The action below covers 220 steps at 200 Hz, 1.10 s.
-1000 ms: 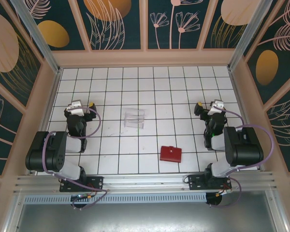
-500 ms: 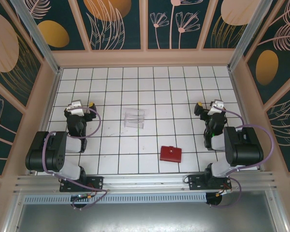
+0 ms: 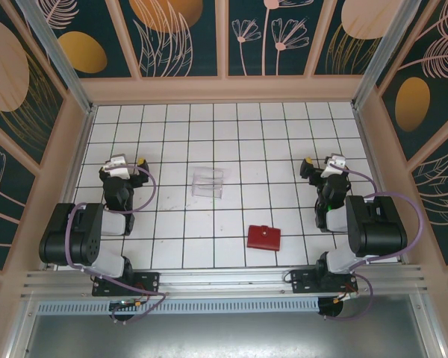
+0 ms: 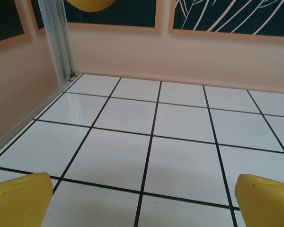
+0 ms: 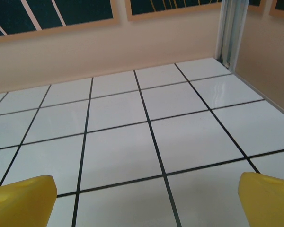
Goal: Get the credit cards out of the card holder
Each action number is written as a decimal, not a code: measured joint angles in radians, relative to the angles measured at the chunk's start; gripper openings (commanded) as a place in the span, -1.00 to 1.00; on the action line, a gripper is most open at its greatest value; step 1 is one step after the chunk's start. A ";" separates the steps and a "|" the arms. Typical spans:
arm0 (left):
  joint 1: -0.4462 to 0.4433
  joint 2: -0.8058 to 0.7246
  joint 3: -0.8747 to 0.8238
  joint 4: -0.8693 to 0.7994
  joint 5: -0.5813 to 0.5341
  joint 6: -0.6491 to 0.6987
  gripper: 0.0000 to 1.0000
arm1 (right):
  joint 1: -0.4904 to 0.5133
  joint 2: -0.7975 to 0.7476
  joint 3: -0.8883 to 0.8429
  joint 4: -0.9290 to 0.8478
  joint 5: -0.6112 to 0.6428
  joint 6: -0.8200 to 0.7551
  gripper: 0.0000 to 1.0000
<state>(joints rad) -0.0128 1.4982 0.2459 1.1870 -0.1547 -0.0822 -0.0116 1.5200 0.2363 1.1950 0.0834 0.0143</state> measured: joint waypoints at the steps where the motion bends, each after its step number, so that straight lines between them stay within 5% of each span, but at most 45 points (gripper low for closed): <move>1: 0.000 -0.003 0.002 -0.009 -0.002 0.000 0.97 | 0.000 -0.001 0.001 -0.003 0.001 0.000 0.98; 57: -0.063 -0.184 0.185 -0.368 -0.078 -0.051 0.97 | 0.014 -0.187 0.173 -0.444 0.021 0.061 0.97; 137: -0.475 -0.207 0.464 -0.884 0.017 -0.234 0.93 | 0.109 -0.278 0.460 -1.264 -0.133 0.310 0.78; 188: -0.737 -0.174 0.583 -1.085 0.051 -0.357 0.89 | 0.314 -0.292 0.496 -1.565 -0.226 0.456 0.76; 220: -0.821 -0.156 0.599 -1.148 0.128 -0.454 0.87 | 0.377 -0.385 0.473 -1.678 -0.263 0.552 0.73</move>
<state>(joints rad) -0.8341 1.3422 0.8448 0.0391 -0.0265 -0.5362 0.3649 1.1351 0.7094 -0.4828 -0.1799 0.5663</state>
